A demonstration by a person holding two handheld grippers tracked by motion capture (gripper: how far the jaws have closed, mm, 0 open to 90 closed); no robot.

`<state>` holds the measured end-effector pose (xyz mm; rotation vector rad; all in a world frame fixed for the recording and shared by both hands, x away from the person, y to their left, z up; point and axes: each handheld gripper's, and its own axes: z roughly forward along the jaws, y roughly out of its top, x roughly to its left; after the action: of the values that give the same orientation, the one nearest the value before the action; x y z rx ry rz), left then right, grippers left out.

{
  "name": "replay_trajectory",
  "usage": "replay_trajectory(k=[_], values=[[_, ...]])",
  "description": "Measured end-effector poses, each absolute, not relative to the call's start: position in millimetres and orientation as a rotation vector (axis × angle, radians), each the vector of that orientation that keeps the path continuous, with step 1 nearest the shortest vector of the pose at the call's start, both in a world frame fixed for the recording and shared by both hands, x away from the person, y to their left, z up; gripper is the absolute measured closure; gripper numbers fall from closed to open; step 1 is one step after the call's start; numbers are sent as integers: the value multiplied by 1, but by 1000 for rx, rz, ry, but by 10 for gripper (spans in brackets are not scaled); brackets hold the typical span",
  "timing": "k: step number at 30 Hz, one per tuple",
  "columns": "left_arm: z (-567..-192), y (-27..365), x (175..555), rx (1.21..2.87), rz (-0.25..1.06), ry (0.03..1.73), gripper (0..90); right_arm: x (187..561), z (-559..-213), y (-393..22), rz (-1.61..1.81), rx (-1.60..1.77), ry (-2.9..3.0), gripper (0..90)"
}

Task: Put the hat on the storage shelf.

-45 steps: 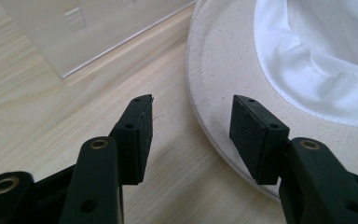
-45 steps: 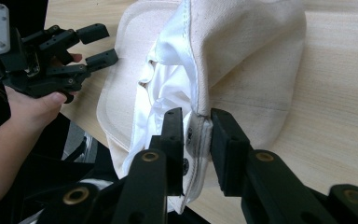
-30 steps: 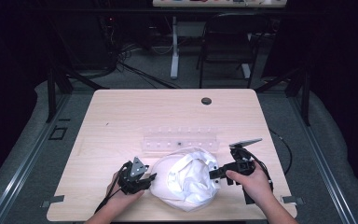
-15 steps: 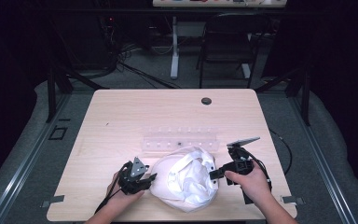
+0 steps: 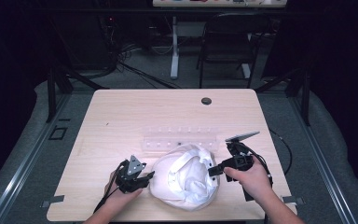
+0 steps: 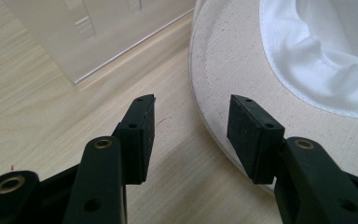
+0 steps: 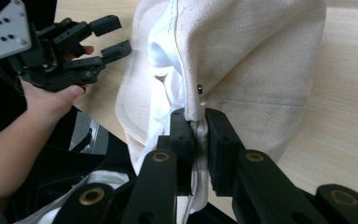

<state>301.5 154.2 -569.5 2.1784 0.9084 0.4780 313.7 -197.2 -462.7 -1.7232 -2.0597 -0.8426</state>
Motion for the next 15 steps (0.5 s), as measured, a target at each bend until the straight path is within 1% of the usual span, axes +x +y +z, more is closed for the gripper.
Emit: replay_trajectory(k=[7, 15], values=[[-568, 157, 302, 2169, 489, 922, 515, 317, -451, -200, -880, -1683, -2012, 823], [-568, 158, 303, 2160, 489, 931, 513, 317, -447, -201, -965, -1634, -1950, 823]])
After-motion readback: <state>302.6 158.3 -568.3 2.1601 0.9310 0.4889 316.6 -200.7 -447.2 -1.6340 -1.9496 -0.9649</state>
